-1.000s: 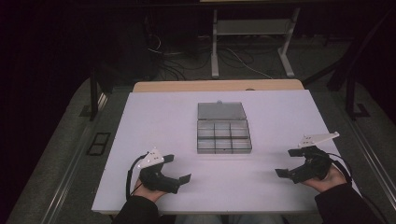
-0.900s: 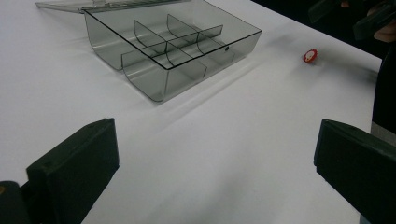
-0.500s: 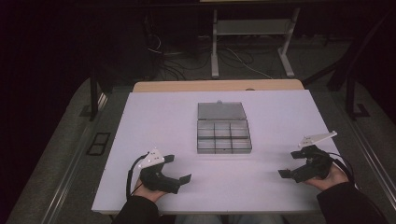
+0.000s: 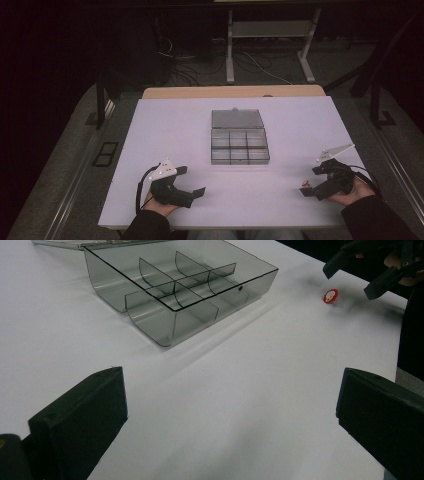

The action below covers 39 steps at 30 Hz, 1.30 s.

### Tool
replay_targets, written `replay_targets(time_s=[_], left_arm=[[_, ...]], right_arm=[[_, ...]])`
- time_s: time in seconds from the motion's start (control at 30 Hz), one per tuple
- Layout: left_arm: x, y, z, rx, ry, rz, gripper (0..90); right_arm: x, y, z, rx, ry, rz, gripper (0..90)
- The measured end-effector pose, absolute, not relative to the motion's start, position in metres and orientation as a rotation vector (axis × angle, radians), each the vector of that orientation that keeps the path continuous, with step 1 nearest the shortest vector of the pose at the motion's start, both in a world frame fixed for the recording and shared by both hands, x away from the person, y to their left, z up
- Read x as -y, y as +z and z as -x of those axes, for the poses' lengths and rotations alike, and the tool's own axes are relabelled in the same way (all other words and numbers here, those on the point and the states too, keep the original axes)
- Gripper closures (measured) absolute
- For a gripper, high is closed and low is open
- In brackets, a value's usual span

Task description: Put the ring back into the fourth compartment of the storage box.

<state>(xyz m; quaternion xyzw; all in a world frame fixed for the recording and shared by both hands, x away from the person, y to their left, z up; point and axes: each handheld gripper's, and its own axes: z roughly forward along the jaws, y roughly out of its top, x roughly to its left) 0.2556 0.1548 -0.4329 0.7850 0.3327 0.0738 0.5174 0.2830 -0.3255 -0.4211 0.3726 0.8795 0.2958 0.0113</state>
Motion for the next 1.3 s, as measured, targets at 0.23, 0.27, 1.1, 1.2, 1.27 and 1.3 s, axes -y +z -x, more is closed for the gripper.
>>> replay_targets(time_s=[0.23, 0.27, 1.1, 1.2, 1.27, 1.3], left_arm=[[-0.153, -0.433, -0.255, -0.793, 0.17, -1.882, 0.0], [-0.153, -0.433, -0.255, -0.792, 0.17, -1.885, 0.0], [-0.151, -0.432, -0.254, -0.77, 0.176, -1.892, 0.0], [-0.151, -0.432, -0.254, -0.77, 0.176, -1.891, 0.0], [-0.151, -0.432, -0.254, -0.769, 0.176, -1.891, 0.0], [-0.151, -0.433, -0.254, -0.769, 0.175, -1.891, 0.0]], right_arm=[[0.326, -0.425, -0.283, -2.759, 0.874, -1.16, 4.1], [0.326, -0.426, -0.284, -2.761, 0.867, -1.154, 5.4], [0.326, -0.433, -0.28, -2.781, 0.849, -1.111, 31.1], [0.326, -0.433, -0.28, -2.772, 0.848, -1.113, 35.0], [0.326, -0.433, -0.28, -2.764, 0.846, -1.116, 37.7], [0.326, -0.433, -0.28, -2.76, 0.845, -1.117, 38.9]])
